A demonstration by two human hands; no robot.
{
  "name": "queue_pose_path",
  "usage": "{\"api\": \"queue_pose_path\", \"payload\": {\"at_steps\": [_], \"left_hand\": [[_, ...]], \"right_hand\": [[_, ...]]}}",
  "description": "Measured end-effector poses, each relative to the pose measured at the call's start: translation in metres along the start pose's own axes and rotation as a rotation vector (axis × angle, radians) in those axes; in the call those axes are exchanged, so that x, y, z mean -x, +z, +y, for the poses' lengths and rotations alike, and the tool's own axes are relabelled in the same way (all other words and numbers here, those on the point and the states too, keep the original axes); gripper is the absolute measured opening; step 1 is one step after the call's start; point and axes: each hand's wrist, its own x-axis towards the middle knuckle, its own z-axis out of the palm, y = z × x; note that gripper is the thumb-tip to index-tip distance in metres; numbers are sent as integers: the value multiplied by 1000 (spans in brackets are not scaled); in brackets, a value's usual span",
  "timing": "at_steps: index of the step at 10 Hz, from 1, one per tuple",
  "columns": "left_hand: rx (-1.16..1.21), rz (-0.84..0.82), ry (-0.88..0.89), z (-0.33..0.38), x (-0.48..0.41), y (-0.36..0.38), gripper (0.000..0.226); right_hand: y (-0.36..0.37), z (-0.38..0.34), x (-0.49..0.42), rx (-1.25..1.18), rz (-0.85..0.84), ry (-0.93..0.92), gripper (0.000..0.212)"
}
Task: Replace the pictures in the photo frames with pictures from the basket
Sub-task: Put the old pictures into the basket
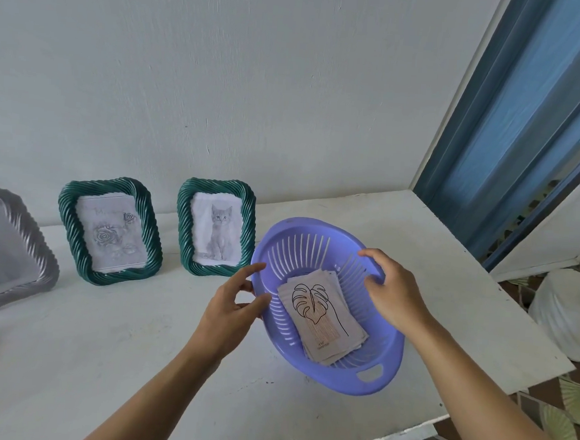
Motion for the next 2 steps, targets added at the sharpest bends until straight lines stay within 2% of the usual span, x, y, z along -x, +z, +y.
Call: {"api": "queue_pose_path", "payload": {"at_steps": [1, 2], "left_hand": [[32, -31, 2, 3, 3, -5, 43], [63, -59, 22, 8, 9, -17, 37]], "right_hand": [[5, -2, 3, 273, 95, -112, 43], [11, -21, 10, 273, 188, -210, 40]]}}
